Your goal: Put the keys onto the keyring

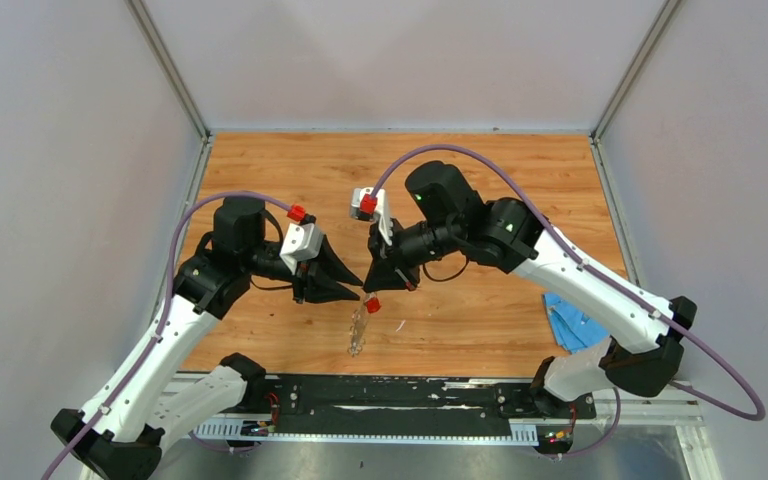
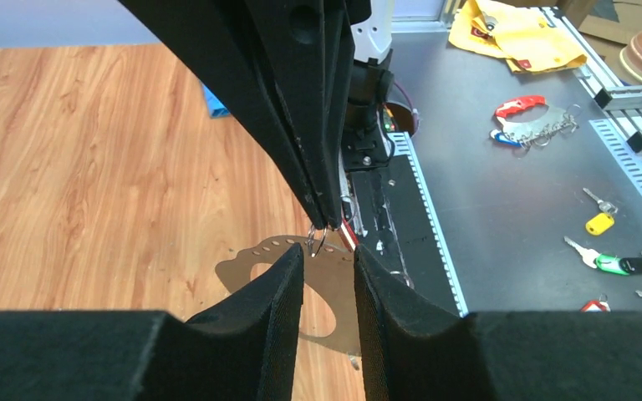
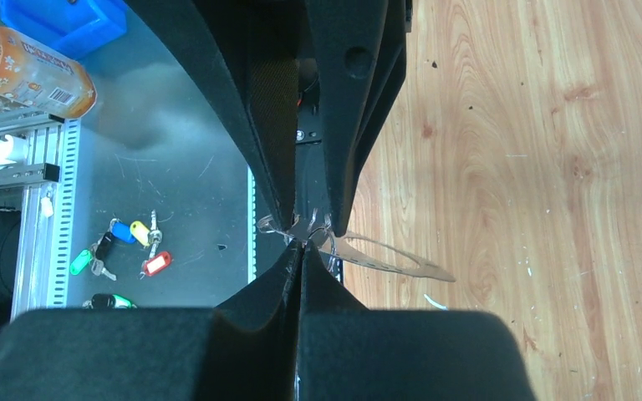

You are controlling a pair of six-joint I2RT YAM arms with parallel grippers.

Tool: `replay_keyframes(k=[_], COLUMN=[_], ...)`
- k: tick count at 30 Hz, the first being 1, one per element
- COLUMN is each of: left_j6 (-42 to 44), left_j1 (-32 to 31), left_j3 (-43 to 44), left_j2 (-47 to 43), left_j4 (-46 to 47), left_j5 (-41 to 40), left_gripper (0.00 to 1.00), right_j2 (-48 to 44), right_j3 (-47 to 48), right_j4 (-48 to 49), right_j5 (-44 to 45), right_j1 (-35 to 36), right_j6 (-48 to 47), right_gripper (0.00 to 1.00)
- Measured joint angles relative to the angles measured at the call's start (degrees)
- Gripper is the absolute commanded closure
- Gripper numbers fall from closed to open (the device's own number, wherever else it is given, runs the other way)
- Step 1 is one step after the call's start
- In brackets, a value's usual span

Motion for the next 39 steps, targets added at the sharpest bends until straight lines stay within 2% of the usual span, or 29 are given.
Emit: replay_keyframes(k=[4, 13, 19, 24, 27, 30, 33, 39], left_j6=[0.2, 1.4, 2.5, 2.8, 2.7, 1.4, 0.1, -1.8], left_j1=[0.0, -0.1, -0.3, -0.4, -0.4, -0.5, -0.5, -0.5], left_j3=[0.0, 0.0, 0.0, 0.5, 0.9, 0.9, 0.9, 0.9], left_j2=[0.0, 0.0, -0.3, -0.3, -0.4, -1.1, -1.9, -2.8], left_j4=[-0.2, -0.2, -1.0, -1.6, -1.7, -0.9, 0.7, 3.3], left_j5=[0.0, -0.3, -0.5, -2.1, -4.2, -7.0, -9.1, -9.4], left_gripper=[0.73, 1.0, 1.0, 1.0, 1.0, 1.0, 1.0, 1.0], right_j2=[1.2, 2.9, 3.2, 3.3, 2.1, -2.2, -6.8, -12.2], right_j3=[1.2, 3.7, 3.8, 3.8, 2.9, -1.2, -4.8, -12.1], right_j4=[-0.9, -1.5, -1.5, -1.4, 0.7, 4.5, 8.0, 14.6], right_j5=[-0.1, -1.2, -1.7, -1.5, -1.0, 0.7, 2.8, 5.4], right_j1=[0.0, 0.0, 0.0, 0.0, -0.7, -2.4, -3.5, -3.9], right_j6=[-0.6, -0.7, -0.7, -0.3, 1.4, 3.7, 5.8, 9.8], right_gripper=[1.0, 1.0, 1.0, 0.69, 0.46, 0.45, 0.48, 0.43])
